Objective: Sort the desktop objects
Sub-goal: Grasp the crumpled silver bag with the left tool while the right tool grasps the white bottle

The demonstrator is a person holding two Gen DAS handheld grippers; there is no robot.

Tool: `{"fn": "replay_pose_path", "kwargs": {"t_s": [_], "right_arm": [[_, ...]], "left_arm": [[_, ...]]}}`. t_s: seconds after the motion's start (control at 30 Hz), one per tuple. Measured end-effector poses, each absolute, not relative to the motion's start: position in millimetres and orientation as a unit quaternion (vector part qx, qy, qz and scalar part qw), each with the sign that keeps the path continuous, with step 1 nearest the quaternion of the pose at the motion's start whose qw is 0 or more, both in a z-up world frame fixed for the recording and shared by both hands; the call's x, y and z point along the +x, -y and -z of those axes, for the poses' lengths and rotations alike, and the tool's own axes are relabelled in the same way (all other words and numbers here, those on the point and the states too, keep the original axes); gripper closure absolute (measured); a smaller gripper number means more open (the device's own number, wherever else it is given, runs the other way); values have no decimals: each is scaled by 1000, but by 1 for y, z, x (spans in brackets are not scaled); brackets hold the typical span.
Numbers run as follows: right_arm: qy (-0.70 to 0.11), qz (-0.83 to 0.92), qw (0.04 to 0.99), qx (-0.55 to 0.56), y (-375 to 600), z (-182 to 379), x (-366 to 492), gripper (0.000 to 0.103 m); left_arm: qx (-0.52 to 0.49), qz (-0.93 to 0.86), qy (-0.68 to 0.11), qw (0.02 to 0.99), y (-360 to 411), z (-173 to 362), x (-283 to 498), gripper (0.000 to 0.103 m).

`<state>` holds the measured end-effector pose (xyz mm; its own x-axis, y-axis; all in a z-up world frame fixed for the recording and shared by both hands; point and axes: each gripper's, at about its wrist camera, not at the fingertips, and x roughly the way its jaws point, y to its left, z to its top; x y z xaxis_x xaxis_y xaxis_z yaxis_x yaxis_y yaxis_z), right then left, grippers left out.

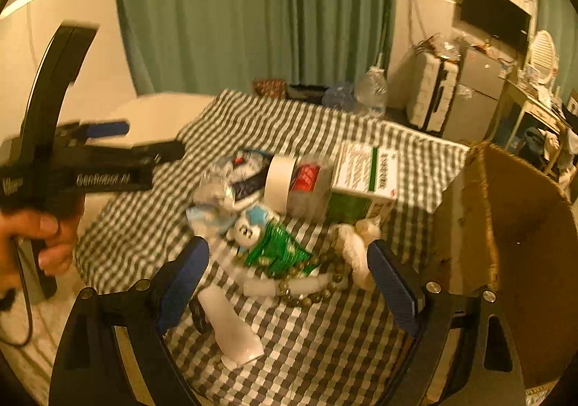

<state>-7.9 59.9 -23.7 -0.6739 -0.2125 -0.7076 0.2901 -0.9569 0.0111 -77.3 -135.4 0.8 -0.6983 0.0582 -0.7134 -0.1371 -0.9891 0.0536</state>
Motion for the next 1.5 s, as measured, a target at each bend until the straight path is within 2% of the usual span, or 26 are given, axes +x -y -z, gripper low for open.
{"fn": "replay_pose_path", "kwargs": {"t_s": [0.83,1.0,1.2,1.27,1.3,1.33,1.4,1.5], "right_arm": [[-95,838,213,494,-29,123,-11,14],[-83,813,233,526,-28,141,-15,14],[-86,780,255,565,-21,162,-15,14],[-82,779,259,565,-22,162,-14,14],[-80,779,259,565,-22,162,-14,21],[-80,779,259,565,-22,161,-13,38],[-85,776,263,568,-21,162,-11,53],[-105,779,262,560,-16,159,-5,53]], "left_arm": [[-477,-874,-51,82,112,79,-129,0],[-488,-867,-50,87,106,91,-140,2],[-498,-858,-44,114,101,96,-140,32],[-493,-860,-47,121,98,94,-137,52],[-489,-862,-51,128,97,94,-136,57],[-488,-861,-55,130,96,94,-135,63],[-486,-862,-63,134,94,93,-133,70],[-474,-867,-77,135,90,90,-127,78]]}}
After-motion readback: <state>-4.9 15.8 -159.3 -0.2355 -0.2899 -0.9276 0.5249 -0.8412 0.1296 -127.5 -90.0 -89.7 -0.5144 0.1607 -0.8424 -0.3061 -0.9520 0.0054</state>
